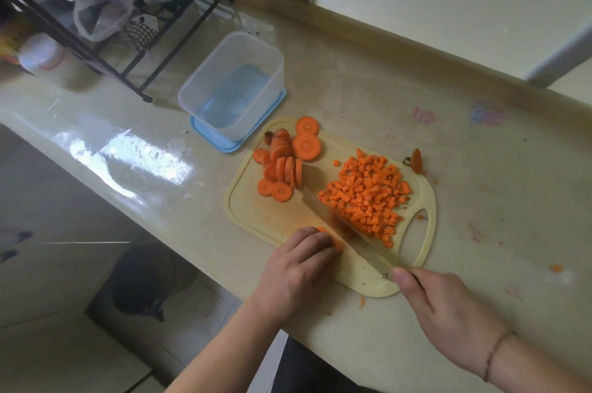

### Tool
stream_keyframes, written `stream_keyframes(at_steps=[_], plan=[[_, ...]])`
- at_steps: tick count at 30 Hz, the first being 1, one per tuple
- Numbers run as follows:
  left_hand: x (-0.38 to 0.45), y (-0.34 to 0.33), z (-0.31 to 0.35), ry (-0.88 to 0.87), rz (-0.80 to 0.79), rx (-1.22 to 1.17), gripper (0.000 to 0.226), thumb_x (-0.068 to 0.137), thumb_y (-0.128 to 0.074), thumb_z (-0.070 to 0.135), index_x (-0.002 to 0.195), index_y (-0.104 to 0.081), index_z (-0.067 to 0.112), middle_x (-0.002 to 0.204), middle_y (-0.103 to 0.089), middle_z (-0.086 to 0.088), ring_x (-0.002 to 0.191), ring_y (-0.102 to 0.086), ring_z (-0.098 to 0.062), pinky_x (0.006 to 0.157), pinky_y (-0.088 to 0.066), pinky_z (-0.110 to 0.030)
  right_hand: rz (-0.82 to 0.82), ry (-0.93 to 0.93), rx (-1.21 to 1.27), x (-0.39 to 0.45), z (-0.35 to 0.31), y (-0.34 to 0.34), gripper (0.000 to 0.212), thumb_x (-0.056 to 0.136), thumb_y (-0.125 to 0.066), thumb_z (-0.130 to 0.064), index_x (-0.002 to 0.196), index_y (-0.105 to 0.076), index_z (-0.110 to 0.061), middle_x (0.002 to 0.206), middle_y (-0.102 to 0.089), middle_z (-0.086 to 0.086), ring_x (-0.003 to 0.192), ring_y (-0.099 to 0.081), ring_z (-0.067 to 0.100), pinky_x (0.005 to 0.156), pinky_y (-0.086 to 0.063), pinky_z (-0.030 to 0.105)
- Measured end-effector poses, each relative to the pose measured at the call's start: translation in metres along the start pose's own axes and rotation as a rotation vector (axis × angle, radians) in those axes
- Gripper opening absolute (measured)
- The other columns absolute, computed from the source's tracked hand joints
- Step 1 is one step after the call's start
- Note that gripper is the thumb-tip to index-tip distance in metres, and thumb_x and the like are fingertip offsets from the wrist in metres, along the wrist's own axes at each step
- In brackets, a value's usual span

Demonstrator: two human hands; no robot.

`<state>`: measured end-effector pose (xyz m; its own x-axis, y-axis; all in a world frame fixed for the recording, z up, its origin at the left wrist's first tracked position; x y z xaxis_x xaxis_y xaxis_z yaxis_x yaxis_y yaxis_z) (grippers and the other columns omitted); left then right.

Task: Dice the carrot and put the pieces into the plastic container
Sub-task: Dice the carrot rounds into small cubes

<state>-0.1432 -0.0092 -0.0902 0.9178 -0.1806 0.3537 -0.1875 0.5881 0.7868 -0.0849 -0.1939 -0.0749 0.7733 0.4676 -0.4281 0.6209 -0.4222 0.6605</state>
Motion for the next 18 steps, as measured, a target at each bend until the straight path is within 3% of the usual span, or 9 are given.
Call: stream_keyframes(at_steps=[11, 14, 18], plan=[[-0.007, -0.005, -0.003, -0.019, -0.017, -0.024, 0.03, 0.081, -0.082, -0.008, 0.11, -0.074, -0.003, 0.117, -0.069, -0.017, 0.115, -0.064, -0.035, 0.094, -0.054, -0.042, -0.056, 0.054, 0.012, -0.021, -0.003, 0.003, 0.066, 0.084, -0.017, -0.075, 0.063, -0.045, -0.019, 0.062, -0.057, 0.0, 0.055, -0.051, 0.014, 0.058, -0.04, 0.032], [-0.006, -0.003, -0.003, -0.021, -0.008, -0.035, 0.03, 0.079, -0.083, -0.008, 0.107, -0.075, -0.004, 0.117, -0.07, -0.017, 0.117, -0.064, -0.034, 0.095, -0.054, -0.041, -0.084, 0.02, -0.04, -0.029, 0.008, 0.003, 0.076, 0.079, -0.009, -0.081, 0.066, -0.05, -0.019, 0.061, -0.058, -0.001, 0.058, -0.054, 0.012, 0.058, -0.042, 0.031], [-0.003, 0.0, -0.002, -0.022, 0.008, -0.061, 0.032, 0.077, -0.085, -0.006, 0.107, -0.076, -0.002, 0.116, -0.071, -0.015, 0.115, -0.065, -0.031, 0.096, -0.055, -0.038, -0.122, -0.03, -0.173, -0.032, 0.012, -0.005, 0.094, 0.063, 0.016, -0.088, 0.078, -0.053, -0.026, 0.063, -0.057, -0.006, 0.065, -0.057, 0.01, 0.065, -0.047, 0.031]])
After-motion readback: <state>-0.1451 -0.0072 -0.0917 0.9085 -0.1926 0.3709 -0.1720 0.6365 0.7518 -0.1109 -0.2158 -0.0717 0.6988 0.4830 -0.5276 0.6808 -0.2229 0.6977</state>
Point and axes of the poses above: each hand's wrist, its own x-axis towards the middle knuckle, its own y-axis out of the back of the hand, z = x × y, the point moved 9 cm from there along x, towards the middle knuckle
